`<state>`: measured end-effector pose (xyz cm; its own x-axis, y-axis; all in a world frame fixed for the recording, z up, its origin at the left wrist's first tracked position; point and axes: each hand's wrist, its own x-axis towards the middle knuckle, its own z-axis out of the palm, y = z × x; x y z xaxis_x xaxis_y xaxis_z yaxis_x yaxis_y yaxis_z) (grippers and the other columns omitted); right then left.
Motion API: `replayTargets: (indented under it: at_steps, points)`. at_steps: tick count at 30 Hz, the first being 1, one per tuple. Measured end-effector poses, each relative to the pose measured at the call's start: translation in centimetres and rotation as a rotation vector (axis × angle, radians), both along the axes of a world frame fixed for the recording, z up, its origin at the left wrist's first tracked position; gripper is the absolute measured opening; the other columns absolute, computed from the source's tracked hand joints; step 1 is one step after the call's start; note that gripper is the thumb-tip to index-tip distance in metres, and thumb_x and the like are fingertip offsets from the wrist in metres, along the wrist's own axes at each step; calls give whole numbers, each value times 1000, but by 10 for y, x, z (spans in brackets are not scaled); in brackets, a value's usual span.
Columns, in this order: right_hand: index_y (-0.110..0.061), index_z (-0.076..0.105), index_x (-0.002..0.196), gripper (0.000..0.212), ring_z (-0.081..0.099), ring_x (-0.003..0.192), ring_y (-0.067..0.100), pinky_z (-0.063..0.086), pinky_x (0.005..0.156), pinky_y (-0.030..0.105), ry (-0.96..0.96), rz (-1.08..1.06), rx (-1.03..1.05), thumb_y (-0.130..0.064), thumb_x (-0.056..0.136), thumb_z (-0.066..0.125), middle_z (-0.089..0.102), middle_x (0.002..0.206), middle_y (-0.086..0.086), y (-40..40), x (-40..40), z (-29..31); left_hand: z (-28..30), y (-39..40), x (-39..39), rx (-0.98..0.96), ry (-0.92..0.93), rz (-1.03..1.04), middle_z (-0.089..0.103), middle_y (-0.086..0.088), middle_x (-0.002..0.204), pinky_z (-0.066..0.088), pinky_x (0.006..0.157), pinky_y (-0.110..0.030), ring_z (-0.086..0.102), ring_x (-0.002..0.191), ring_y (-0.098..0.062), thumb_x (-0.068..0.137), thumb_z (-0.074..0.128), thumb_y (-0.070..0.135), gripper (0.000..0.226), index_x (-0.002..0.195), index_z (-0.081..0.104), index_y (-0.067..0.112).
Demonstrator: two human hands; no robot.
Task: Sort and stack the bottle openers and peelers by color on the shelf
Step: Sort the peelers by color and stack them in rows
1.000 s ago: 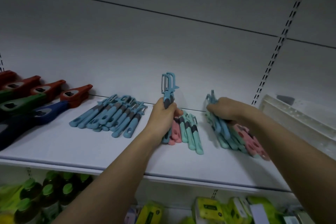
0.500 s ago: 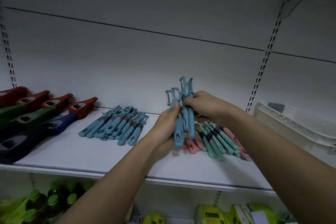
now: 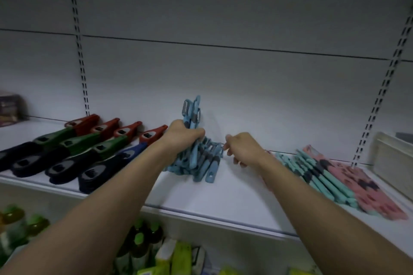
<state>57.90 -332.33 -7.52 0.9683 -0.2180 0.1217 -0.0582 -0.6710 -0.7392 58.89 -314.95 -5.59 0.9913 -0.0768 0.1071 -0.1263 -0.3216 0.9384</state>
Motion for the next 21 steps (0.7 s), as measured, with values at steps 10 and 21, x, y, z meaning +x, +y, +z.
replayTargets:
  at_steps: [10, 21]
  points:
    - [-7, 63, 78, 24, 53, 66, 19, 41, 61, 33, -304, -44, 102, -15, 95, 49, 63, 71, 4, 3, 5, -65, -37, -17, 52, 756, 5, 78, 26, -17, 155, 27, 114, -52, 22, 143, -37, 94, 45, 59, 74, 149, 33, 11]
    - [-26, 62, 94, 3, 45, 54, 8, 42, 58, 29, -276, 244, 93, -27, 92, 63, 50, 56, -6, 10, -2, -63, -51, 1, 57, 576, -14, -10, 47, -16, 147, 33, 109, -37, 47, 130, -32, 105, 28, 36, 47, 142, 45, 12]
